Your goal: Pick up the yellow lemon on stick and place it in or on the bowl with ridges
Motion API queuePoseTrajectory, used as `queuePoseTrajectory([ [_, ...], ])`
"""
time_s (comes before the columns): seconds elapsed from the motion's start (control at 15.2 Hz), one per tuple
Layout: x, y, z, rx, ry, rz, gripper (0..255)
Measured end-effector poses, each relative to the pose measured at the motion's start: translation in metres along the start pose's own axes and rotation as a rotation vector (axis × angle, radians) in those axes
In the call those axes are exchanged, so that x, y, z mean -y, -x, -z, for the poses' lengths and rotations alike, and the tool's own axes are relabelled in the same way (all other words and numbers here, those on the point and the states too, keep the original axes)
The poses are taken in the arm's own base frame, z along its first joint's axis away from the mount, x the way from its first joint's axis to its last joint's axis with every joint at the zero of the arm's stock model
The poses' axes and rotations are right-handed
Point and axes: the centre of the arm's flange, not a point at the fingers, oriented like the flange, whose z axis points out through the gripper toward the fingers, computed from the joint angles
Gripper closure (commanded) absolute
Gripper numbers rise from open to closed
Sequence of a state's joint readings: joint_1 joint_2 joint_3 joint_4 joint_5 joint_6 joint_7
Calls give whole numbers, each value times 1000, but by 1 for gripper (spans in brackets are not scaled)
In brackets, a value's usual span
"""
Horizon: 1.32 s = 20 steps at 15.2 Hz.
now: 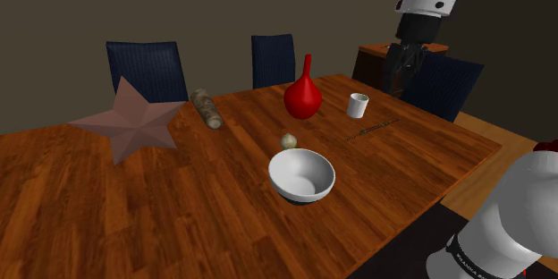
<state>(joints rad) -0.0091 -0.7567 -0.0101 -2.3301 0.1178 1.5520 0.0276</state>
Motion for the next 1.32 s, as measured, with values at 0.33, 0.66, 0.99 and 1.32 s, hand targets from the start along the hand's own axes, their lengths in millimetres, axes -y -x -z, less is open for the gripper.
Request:
queuePoseTrajectory([
  [0.33, -2, -15, -35, -40, -18, 5, 0],
  [0.66, -3, -46, -85, -111, -48, 12, 0],
  [0.99, -1, -78, -138, -183, -79, 19, 0],
  [1.32, -1, -112, -187, -256, -111, 26, 0],
])
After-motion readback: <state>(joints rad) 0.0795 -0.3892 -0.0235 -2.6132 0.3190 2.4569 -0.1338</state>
